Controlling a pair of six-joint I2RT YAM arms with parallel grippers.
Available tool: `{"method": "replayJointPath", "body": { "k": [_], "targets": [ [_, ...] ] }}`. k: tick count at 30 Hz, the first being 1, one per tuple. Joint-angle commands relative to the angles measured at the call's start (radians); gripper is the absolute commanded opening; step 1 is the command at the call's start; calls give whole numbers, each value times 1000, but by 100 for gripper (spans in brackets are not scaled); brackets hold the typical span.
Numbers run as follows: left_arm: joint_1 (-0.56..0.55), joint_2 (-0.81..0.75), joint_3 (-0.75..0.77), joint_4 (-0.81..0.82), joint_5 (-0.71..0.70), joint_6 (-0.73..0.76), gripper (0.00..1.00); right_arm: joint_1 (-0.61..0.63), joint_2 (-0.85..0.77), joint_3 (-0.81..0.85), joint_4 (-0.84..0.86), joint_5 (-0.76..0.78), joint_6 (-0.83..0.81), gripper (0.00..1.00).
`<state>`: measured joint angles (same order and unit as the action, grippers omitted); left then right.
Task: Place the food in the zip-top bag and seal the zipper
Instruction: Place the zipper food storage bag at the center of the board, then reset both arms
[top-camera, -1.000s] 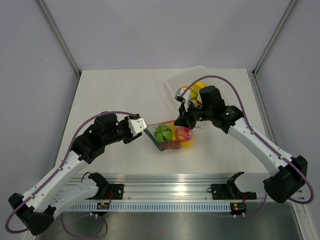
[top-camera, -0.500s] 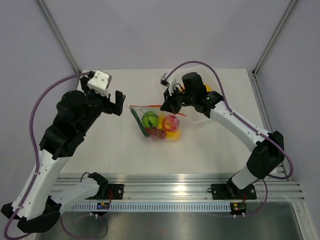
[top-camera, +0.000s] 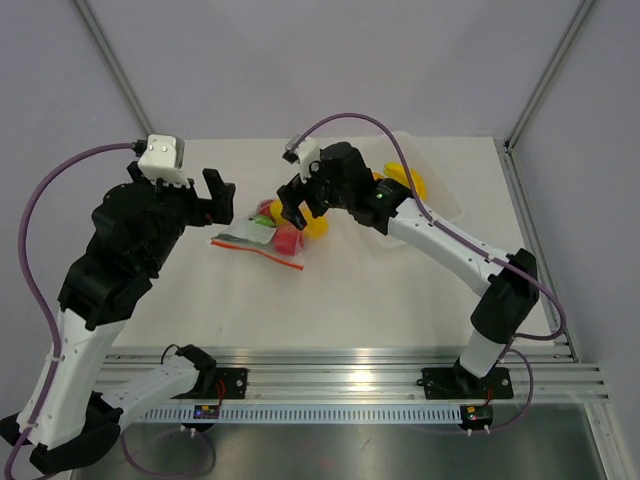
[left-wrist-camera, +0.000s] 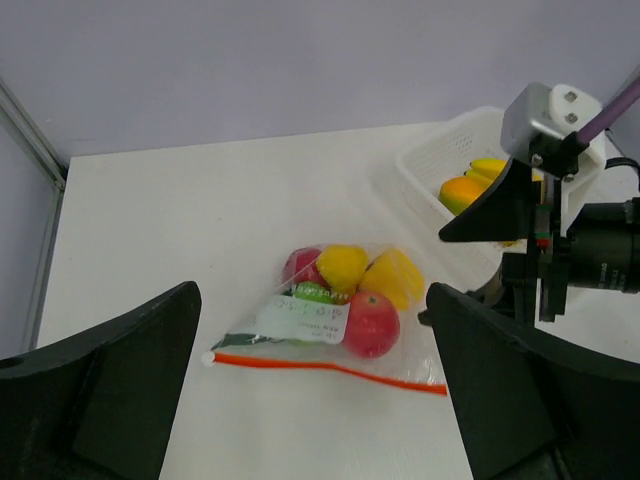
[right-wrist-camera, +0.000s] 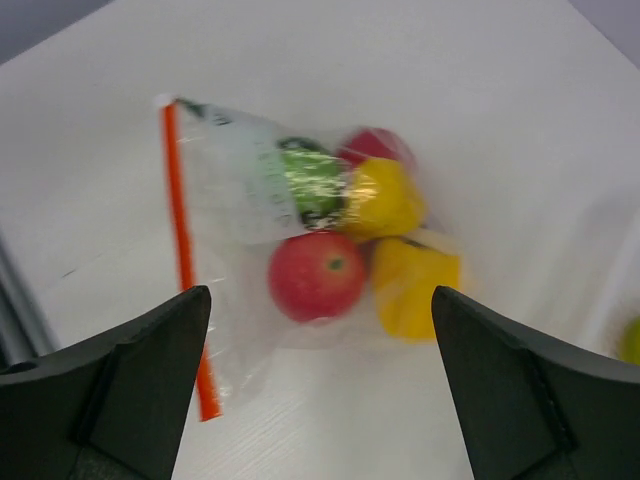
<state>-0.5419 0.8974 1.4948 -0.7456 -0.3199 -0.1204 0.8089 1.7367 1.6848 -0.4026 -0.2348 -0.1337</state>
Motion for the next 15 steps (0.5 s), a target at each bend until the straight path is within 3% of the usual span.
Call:
{"method": "replayJointPath", "body": {
  "k": [1,5,8,12,15],
  "targets": [
    [3,31,18,-34,25,-77,99,-16,-107,-54,18,430,101,99],
    [3,12,-40,-17,22,-134,99,-16,-218,-151,-13,794,204,99],
    [3,-14,-79,-2,25,-163,99,-14,-255,-191,-175,1038,265,100],
    [2,-43,-131,20,30,-185,99,-16,-333,-252,-343,1166,405,100],
    [3,-58,-153,31,12,-208,99,-16,-434,-361,-341,1151,440,99]
  ]
}}
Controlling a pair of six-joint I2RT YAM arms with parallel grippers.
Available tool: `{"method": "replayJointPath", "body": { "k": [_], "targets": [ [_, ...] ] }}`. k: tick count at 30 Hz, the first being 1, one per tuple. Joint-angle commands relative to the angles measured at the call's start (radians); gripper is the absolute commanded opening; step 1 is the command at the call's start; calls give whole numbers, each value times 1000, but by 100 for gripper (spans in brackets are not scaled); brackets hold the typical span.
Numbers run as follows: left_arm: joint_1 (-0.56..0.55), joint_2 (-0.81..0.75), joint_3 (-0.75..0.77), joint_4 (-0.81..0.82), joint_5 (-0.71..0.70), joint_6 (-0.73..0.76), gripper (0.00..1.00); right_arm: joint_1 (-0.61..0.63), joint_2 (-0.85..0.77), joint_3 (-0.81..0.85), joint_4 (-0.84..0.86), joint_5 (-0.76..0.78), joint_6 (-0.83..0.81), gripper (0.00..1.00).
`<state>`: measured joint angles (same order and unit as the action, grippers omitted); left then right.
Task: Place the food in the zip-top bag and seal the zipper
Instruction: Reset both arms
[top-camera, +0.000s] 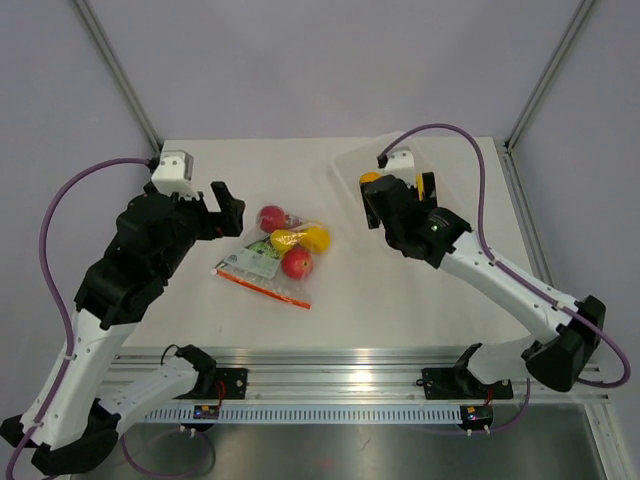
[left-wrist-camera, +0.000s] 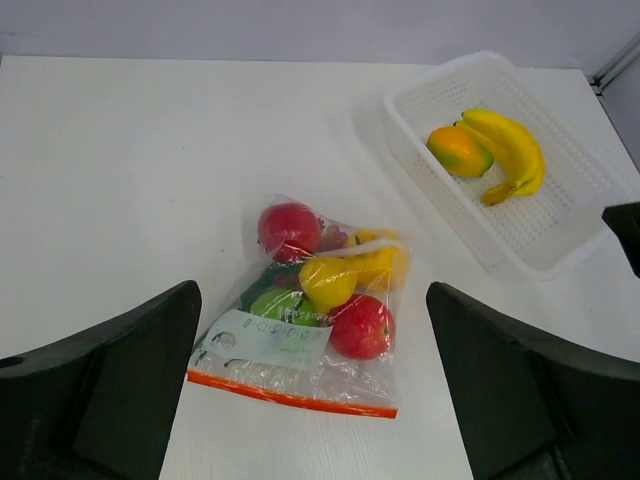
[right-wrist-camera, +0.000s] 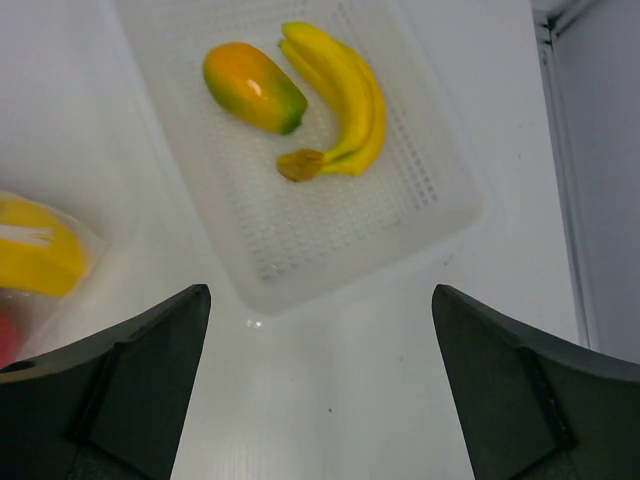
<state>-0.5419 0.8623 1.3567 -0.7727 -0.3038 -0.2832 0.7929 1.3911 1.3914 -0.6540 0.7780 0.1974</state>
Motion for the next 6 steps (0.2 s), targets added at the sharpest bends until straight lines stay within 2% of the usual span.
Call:
{"method": "replayJointPath", "body": {
  "k": [1,6],
  "targets": [
    [2,-28,-28,67,-6,-47,99,0,-111,-92,-90,129,117,100],
    [3,-37,-96,115,-32,-37,99,0,-248,-227,-76,122,194,100]
  ]
}}
